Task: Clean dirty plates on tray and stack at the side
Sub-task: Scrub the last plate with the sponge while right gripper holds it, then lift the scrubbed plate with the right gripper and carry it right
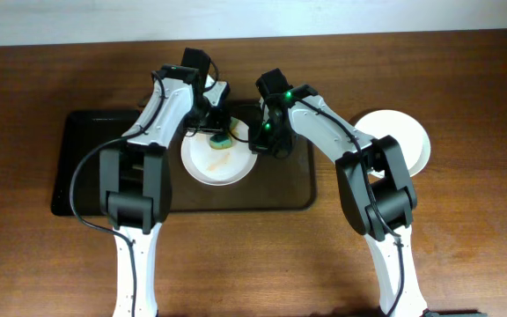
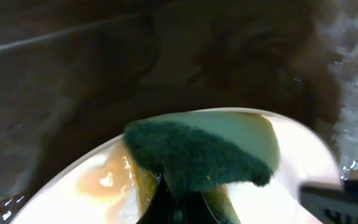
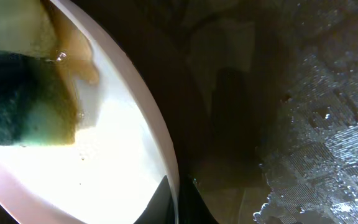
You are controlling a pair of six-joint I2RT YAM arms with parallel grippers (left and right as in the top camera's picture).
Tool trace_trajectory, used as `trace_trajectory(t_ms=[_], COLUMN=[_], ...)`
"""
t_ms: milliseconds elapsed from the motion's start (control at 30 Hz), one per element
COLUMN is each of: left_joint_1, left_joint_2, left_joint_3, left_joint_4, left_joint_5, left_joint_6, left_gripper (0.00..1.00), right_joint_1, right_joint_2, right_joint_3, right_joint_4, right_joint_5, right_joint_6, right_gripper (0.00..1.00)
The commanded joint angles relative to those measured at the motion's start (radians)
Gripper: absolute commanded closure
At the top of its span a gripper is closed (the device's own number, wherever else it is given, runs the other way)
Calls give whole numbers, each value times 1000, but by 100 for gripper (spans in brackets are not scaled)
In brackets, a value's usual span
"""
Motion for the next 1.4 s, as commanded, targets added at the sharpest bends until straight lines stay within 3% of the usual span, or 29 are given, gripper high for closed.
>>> trace_trajectory(t_ms=[0, 67, 167, 333, 433, 533, 667, 800, 900, 1000, 1067, 1133, 1300, 1367], left_joint_1=[16, 16, 12, 8, 8, 7, 9, 15, 15, 15, 16, 21, 98, 137], left_joint_2=[28, 28, 28, 28, 28, 28, 28, 28, 28, 28, 28, 28, 28, 28], left_joint_3=[-8, -8, -8, -8, -8, -8, -8, -8, -3, 75, 187, 305, 596, 634], left_joint_4=[-79, -163, -258, -285, -214, -84, 43, -49, -144, -269, -342, -396, -454, -438], left_joint_5=[-451, -554, -490, 120, 286, 240, -55, -402, -545, -430, -154, -24, 64, 64], left_joint_6=[-129, -151, -149, 117, 140, 35, -148, -173, -185, -177, 11, 62, 35, 14], left_gripper=[99, 99, 99, 99, 99, 99, 99, 99, 99, 99, 99, 99, 99, 99], right_joint_1=[-2, -2, -2, -2, -2, -2, -2, -2, -2, -2, -2, -2, -6, -12], right_joint_2=[32, 32, 32, 32, 32, 32, 32, 32, 32, 32, 32, 32, 29, 13], right_joint_3=[-35, -35, -35, -35, -35, -35, -35, -35, -35, -35, -35, -35, -34, -26], right_joint_4=[-21, -21, -19, -19, -19, -20, -20, -21, -21, -21, -21, -21, -23, -42], right_joint_5=[61, 61, 61, 61, 61, 61, 61, 61, 61, 53, 50, 49, 8, 7], right_joint_6=[0, -1, -1, -1, -1, -1, -1, -1, -1, -1, -1, -1, -21, -24], right_gripper=[96, 96, 96, 96, 96, 96, 96, 96, 96, 96, 96, 96, 96, 96])
